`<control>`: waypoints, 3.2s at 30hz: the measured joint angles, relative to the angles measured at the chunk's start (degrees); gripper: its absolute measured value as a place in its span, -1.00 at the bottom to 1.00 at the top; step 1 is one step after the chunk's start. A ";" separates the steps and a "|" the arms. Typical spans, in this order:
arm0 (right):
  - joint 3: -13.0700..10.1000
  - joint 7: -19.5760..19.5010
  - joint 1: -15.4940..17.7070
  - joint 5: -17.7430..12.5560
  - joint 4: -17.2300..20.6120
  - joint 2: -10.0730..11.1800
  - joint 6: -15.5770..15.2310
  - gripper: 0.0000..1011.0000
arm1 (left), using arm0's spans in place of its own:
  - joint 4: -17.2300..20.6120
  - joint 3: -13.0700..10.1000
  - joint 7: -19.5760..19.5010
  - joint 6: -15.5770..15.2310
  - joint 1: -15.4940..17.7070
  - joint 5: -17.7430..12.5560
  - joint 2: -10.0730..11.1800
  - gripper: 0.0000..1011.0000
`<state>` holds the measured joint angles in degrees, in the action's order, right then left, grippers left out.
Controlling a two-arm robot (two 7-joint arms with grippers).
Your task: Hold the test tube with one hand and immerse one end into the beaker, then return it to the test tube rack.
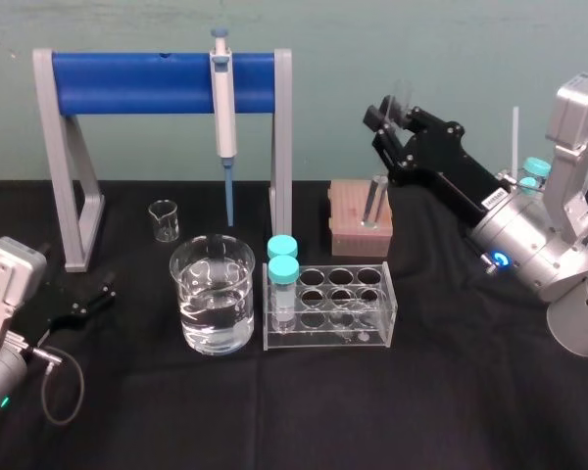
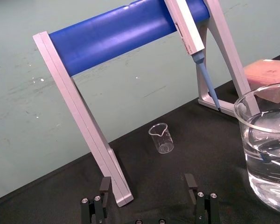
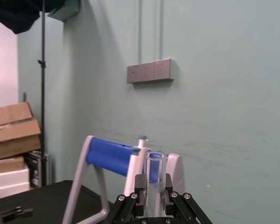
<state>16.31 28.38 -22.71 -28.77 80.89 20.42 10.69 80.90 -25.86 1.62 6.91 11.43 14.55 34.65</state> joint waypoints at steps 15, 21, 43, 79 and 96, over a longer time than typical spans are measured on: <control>-2.19 -5.73 1.98 4.09 1.57 -0.60 -1.29 -0.55 | 0.00 0.00 0.00 0.00 0.00 0.00 0.00 0.98; -2.49 -5.42 2.26 4.46 1.57 -0.92 -1.58 -0.55 | 0.00 0.00 0.00 0.00 0.00 0.00 0.00 0.98; -2.50 -5.01 2.69 5.15 1.76 -1.52 -2.39 -0.55 | 0.00 0.00 0.00 0.00 0.00 0.00 0.00 0.98; 3.62 3.23 -3.84 3.38 -1.55 -3.89 -1.26 -0.55 | 0.00 0.00 0.00 0.00 0.00 0.00 0.00 0.98; 11.14 10.84 -10.45 -0.78 -9.34 -9.00 0.84 -0.55 | 0.00 0.00 0.00 0.00 0.00 0.00 0.00 0.98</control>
<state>27.45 39.22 -33.17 -29.55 71.55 11.42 11.53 80.90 -25.86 1.62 6.91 11.43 14.55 34.65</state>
